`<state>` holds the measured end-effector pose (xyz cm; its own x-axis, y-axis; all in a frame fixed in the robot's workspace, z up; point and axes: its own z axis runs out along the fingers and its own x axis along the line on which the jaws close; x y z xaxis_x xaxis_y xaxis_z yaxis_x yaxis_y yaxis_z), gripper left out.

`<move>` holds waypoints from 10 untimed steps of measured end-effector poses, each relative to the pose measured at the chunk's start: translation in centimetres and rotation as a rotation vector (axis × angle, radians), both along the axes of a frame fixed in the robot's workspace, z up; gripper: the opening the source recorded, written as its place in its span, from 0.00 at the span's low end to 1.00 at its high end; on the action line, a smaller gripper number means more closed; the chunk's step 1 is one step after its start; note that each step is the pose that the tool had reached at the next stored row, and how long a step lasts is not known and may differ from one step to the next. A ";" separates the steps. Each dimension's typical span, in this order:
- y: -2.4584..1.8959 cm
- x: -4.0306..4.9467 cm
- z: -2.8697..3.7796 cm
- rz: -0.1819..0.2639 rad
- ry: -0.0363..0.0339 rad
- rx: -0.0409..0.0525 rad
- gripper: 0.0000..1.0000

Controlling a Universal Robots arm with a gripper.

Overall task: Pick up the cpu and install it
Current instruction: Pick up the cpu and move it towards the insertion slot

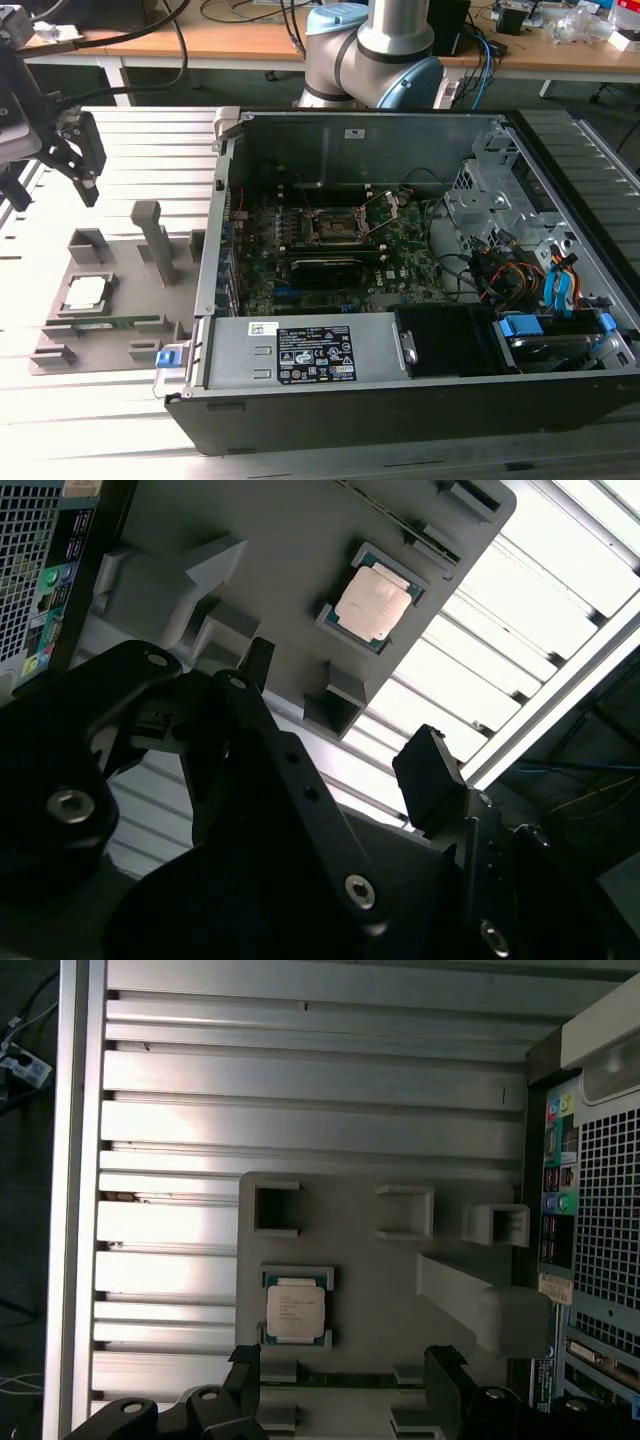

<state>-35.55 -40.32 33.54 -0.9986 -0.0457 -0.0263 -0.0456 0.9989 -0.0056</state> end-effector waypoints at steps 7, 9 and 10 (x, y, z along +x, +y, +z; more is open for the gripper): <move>0.00 0.00 -0.91 0.000 0.0000 0.0000 0.76; 0.00 0.00 -1.09 0.000 -0.0001 0.0001 0.76; 0.00 0.00 -1.26 0.000 0.0000 0.0000 0.76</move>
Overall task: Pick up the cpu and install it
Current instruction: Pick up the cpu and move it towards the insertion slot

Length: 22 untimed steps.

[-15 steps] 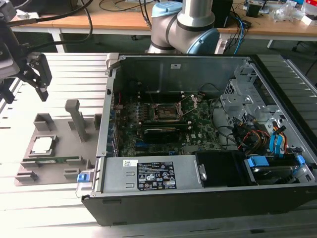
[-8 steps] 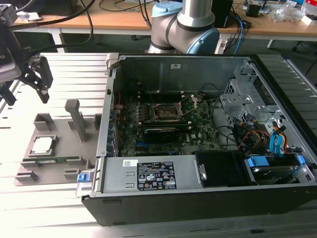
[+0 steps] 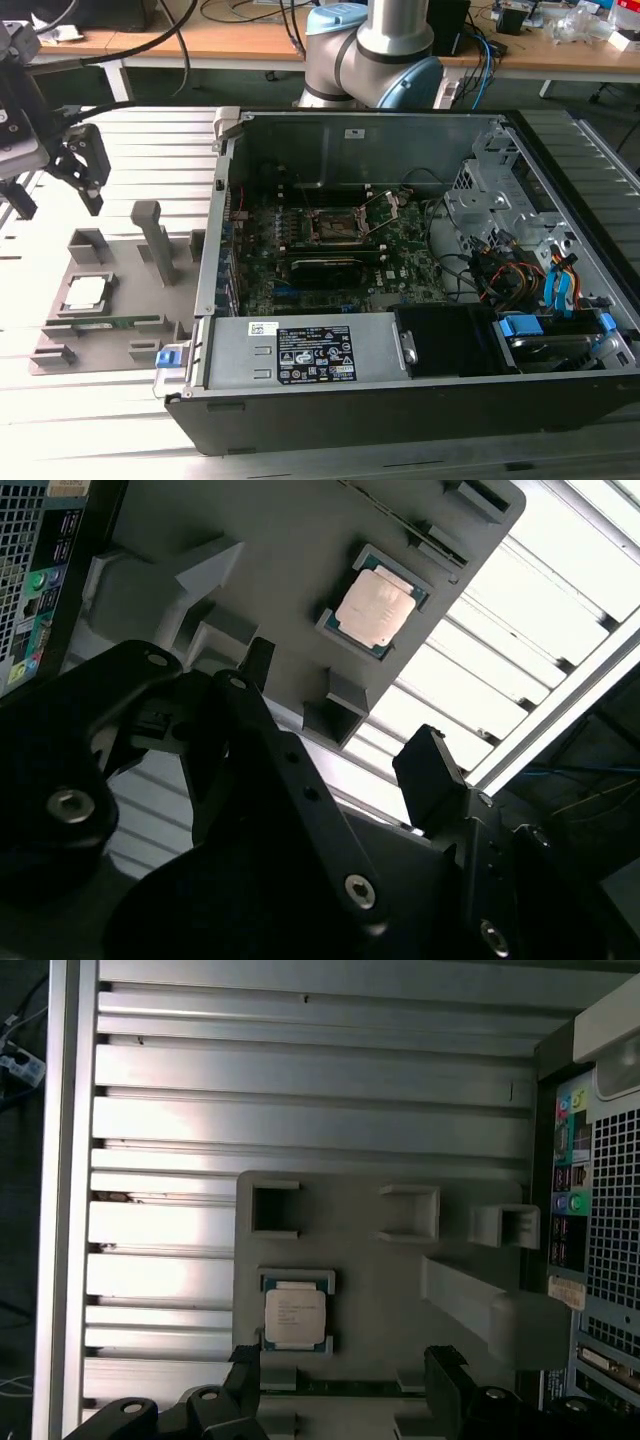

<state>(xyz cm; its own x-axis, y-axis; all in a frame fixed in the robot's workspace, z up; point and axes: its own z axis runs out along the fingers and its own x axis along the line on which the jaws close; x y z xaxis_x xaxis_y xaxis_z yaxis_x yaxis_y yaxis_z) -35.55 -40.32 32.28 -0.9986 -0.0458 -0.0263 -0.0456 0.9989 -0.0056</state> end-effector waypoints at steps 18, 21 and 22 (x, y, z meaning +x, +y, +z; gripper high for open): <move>0.00 0.00 -1.78 0.000 0.0000 0.0000 0.76; 0.00 0.00 -2.01 0.000 0.0000 0.0000 0.76; 0.00 0.00 -2.10 0.000 -0.0001 0.0000 0.76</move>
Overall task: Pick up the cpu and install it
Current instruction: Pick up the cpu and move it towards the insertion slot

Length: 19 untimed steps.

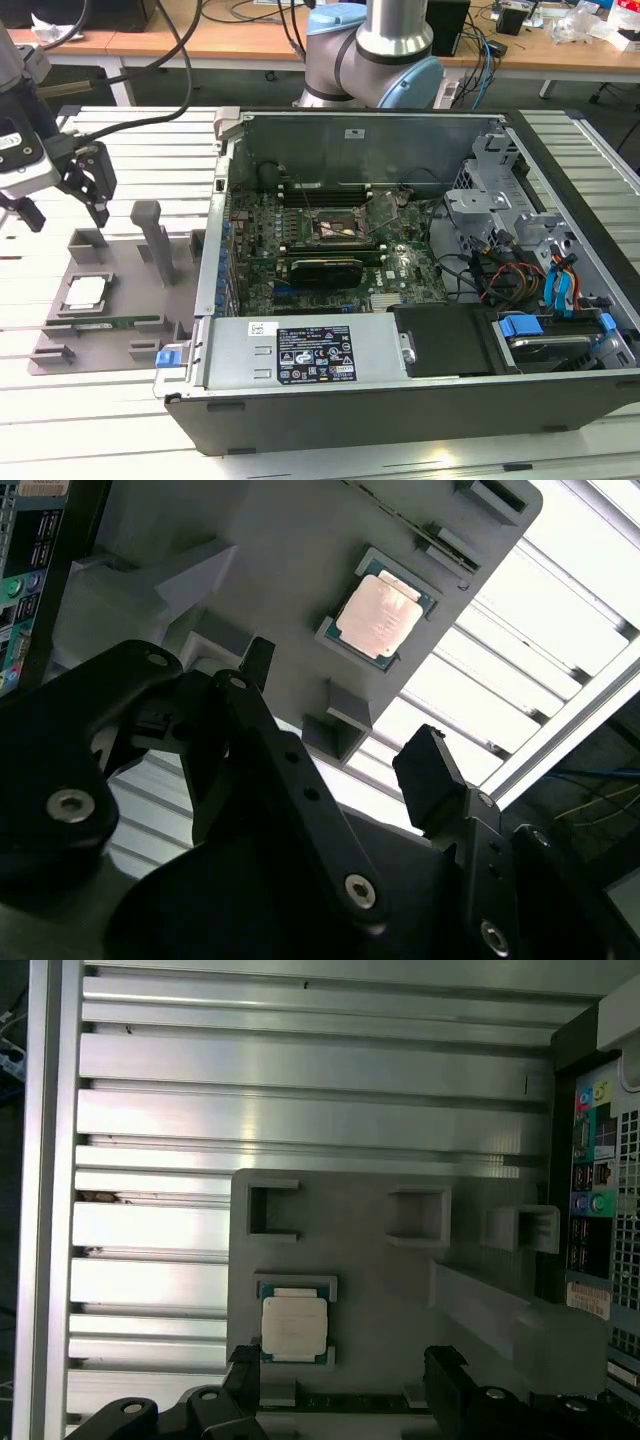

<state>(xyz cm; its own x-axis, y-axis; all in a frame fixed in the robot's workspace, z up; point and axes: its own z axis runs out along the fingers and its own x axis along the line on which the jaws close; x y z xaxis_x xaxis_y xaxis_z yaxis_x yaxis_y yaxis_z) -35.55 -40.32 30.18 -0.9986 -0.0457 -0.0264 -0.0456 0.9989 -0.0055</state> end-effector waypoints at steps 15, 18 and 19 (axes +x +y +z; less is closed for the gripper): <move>0.00 0.00 -1.65 0.000 0.0000 0.0000 0.76; 0.00 0.00 -2.00 0.000 0.0000 0.0000 0.76; 0.00 0.00 -2.13 0.000 0.0000 -0.0001 0.76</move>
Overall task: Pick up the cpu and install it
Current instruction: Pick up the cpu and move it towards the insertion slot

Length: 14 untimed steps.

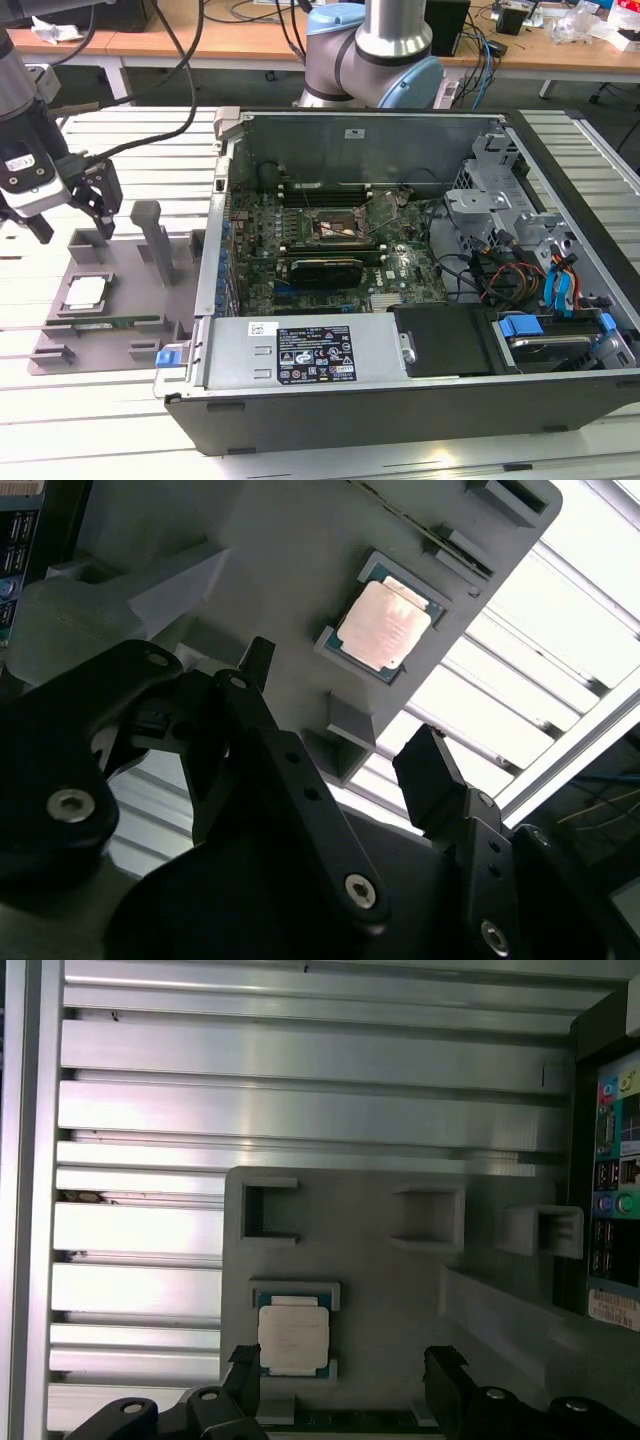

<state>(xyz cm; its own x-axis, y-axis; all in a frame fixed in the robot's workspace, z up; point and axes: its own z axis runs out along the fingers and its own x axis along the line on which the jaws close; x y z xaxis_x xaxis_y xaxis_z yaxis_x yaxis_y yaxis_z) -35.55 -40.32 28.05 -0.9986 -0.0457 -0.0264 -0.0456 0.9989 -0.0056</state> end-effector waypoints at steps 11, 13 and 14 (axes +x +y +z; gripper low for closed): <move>0.00 0.00 -1.09 0.000 0.0000 0.0000 0.76; 0.00 0.00 -1.22 0.000 0.0000 0.0000 0.76; 0.00 0.00 -1.35 0.000 0.0000 0.0000 0.76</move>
<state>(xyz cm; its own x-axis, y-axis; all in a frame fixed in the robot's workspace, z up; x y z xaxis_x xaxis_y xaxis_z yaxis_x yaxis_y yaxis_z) -35.56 -40.32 26.70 -0.9986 -0.0457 -0.0263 -0.0455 0.9989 -0.0056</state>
